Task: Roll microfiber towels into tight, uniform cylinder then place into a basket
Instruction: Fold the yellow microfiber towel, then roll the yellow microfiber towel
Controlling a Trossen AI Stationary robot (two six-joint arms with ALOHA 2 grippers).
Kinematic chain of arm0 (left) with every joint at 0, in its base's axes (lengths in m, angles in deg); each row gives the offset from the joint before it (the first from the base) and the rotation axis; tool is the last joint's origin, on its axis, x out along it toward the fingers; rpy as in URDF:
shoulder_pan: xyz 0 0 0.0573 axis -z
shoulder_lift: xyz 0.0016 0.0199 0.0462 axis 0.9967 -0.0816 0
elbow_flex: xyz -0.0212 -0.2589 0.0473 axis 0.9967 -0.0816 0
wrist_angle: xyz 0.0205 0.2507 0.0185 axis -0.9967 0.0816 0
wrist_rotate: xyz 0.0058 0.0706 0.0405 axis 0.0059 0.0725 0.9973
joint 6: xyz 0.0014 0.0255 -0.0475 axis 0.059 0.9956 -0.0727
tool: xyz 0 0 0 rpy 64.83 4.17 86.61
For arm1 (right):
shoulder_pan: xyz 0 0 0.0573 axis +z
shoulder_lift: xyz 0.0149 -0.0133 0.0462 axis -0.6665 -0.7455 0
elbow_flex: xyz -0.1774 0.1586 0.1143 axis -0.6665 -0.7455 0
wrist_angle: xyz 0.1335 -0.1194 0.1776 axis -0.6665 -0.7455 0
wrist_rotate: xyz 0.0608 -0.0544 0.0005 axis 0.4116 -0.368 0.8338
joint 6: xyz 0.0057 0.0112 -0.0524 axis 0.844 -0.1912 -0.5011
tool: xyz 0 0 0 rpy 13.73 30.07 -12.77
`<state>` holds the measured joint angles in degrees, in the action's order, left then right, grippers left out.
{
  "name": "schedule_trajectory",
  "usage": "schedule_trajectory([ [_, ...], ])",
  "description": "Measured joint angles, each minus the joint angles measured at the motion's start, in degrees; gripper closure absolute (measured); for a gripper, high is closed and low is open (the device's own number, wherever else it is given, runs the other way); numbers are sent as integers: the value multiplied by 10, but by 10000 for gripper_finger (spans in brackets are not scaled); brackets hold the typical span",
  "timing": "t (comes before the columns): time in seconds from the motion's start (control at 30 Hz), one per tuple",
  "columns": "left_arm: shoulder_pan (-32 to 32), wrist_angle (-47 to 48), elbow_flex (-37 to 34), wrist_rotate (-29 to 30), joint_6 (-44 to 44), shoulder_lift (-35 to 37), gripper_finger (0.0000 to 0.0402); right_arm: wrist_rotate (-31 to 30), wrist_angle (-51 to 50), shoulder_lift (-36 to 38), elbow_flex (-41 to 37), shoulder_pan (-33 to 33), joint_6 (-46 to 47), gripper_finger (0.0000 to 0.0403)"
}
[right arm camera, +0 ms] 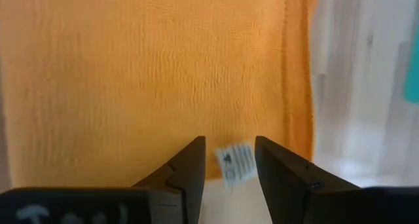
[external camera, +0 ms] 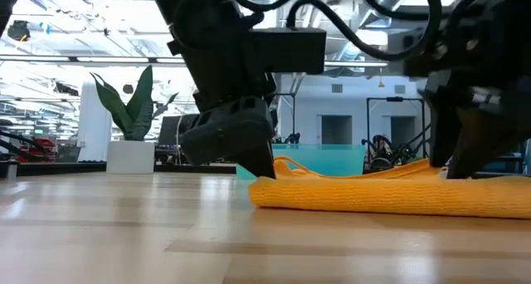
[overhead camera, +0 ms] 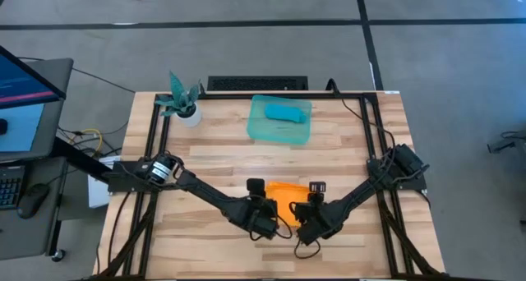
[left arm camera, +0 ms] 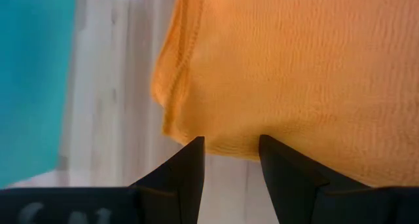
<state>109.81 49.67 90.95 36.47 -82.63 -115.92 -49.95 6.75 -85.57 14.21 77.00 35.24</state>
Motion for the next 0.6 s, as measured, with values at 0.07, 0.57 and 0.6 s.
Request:
schedule_trajectory([
  [0.07,5,6,4,12,8,0,262,-5,-17,0,9,10,4,247],
  [0.57,120,147,100,81,-61,0,262,-89,-131,0,103,128,72,249],
  [0.6,129,146,103,90,-55,0,262,-98,-132,0,108,138,76,249],
])
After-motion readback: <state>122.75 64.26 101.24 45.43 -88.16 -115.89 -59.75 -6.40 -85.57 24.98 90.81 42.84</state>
